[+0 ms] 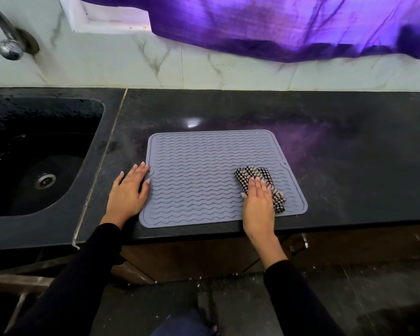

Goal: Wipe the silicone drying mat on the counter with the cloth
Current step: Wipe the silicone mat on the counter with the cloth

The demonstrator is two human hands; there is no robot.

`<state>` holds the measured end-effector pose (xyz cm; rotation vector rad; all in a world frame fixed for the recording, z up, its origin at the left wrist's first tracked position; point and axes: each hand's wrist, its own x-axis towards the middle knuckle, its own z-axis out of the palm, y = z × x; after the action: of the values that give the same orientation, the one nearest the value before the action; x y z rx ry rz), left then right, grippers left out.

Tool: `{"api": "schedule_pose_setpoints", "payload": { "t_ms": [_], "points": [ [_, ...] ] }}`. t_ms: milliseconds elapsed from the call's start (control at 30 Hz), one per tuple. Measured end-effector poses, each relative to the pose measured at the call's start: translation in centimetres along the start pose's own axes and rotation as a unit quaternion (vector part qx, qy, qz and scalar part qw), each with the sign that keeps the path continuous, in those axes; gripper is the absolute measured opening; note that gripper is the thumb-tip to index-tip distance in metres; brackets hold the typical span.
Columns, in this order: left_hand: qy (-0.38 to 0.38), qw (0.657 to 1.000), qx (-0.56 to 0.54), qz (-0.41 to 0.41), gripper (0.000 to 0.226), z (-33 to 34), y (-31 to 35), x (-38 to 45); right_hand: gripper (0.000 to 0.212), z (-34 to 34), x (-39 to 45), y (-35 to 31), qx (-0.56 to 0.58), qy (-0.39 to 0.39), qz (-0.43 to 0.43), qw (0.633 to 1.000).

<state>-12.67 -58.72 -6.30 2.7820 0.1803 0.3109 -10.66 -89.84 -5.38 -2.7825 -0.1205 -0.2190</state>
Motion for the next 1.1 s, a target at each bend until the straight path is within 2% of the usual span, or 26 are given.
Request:
{"api": "schedule_pose_setpoints", "payload": {
  "t_ms": [167,300,367,400,433,467,500,533,600,633,700,800,867,967,1100],
  "points": [
    [0.002,1.0,0.004,0.003,0.056,0.0,0.0,0.2,0.049,-0.5,0.7,0.3,-0.041,0.014,-0.013,0.999],
    [-0.002,1.0,0.005,0.005,0.056,0.0,-0.1,0.1,0.047,-2.6,1.3,0.0,-0.041,-0.02,-0.006,0.999],
    [-0.001,1.0,0.001,0.005,0.056,-0.1,-0.1,0.1,0.037,-4.5,2.6,1.0,0.031,-0.033,0.025,0.999],
    [-0.003,1.0,0.0,0.006,0.057,-0.2,0.0,0.1,0.032,-5.5,3.4,1.9,0.105,-0.051,0.048,0.992],
    [-0.006,1.0,-0.001,0.006,0.057,-0.3,0.0,0.0,0.03,-6.6,4.1,2.8,0.188,-0.058,0.079,0.977],
    [-0.01,1.0,-0.002,0.006,0.058,-0.4,0.1,-0.1,0.03,-7.9,4.6,3.7,0.284,-0.065,0.13,0.948],
    [-0.015,1.0,-0.003,0.005,0.059,-0.4,0.1,-0.1,0.03,-8.7,5.0,4.6,0.344,-0.049,0.175,0.921],
    [-0.019,1.0,-0.002,0.006,0.061,-0.4,0.1,-0.1,0.03,-9.4,5.2,5.4,0.359,-0.019,0.207,0.91],
    [-0.024,1.0,0.0,0.007,0.064,-0.5,0.1,-0.1,0.029,-10.3,5.2,5.8,0.306,0.05,0.215,0.926],
    [-0.024,1.0,0.001,0.006,0.065,-0.6,0.1,-0.1,0.029,-10.3,4.9,5.6,0.228,0.074,0.185,0.953],
    [-0.021,1.0,0.005,0.004,0.065,-0.6,0.1,-0.2,0.032,-9.5,3.6,4.5,0.133,0.066,0.14,0.979],
    [-0.014,1.0,0.0,-0.001,0.066,-0.6,0.1,-0.2,0.039,-5.6,0.7,2.8,0.033,0.018,0.109,0.993],
    [-0.016,1.0,0.002,-0.003,0.065,-0.5,0.0,-0.2,0.047,-3.5,-0.7,2.5,-0.017,0.029,0.071,0.997],
    [-0.021,1.0,0.0,-0.001,0.059,-0.4,-0.2,0.0,0.05,-3.0,-1.0,2.6,-0.03,0.032,0.09,0.995],
    [-0.014,1.0,-0.012,-0.008,0.049,-0.3,-0.1,0.3,0.052,-2.9,-1.4,2.6,-0.055,0.03,0.074,0.995]
  ]
}}
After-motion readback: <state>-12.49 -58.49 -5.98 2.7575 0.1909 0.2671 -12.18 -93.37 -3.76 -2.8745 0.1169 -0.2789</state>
